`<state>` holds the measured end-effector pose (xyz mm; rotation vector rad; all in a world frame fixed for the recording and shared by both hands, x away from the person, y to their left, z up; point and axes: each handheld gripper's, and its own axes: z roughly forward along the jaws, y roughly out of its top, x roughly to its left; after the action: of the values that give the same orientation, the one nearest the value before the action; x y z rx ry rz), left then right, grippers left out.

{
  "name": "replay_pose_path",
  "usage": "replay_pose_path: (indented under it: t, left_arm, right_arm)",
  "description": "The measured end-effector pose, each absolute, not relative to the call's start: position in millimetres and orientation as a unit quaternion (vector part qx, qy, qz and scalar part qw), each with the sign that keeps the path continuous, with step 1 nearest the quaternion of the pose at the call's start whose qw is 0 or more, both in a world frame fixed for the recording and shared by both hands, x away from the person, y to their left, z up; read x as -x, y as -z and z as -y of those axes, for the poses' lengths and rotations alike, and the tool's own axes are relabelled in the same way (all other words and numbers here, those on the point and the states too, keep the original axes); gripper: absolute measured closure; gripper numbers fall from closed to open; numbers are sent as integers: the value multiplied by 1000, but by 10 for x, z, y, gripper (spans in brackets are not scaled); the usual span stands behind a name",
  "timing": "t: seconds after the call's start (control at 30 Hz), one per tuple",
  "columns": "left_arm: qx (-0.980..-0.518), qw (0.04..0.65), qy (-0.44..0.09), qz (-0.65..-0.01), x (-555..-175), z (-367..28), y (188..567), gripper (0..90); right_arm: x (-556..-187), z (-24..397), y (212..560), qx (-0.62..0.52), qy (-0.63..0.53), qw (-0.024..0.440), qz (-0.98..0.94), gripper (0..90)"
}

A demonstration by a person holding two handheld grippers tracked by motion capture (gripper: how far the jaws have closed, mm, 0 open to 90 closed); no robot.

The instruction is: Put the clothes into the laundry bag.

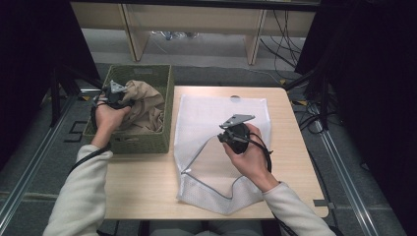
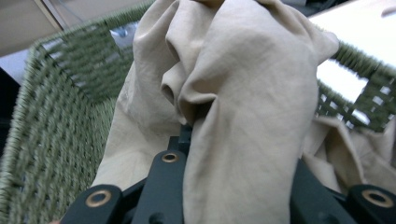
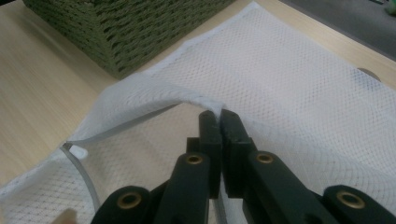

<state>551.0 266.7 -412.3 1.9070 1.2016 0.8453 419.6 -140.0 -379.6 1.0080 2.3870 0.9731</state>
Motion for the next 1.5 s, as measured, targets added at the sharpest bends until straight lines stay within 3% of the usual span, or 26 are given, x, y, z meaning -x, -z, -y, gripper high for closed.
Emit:
replay_pose_path:
  t: [0.5,1.5]
  left_arm:
    - [-694,425,-365,-453,-5234,-2711,3842,764]
    - [-653,473,-416,-420,-4805,-2707,3402,768]
  right_arm:
    - [-4195,1405,3790,-356,-351,185,-846,897]
    - [-4185,1411,3776,-365,-354,181,-842,898]
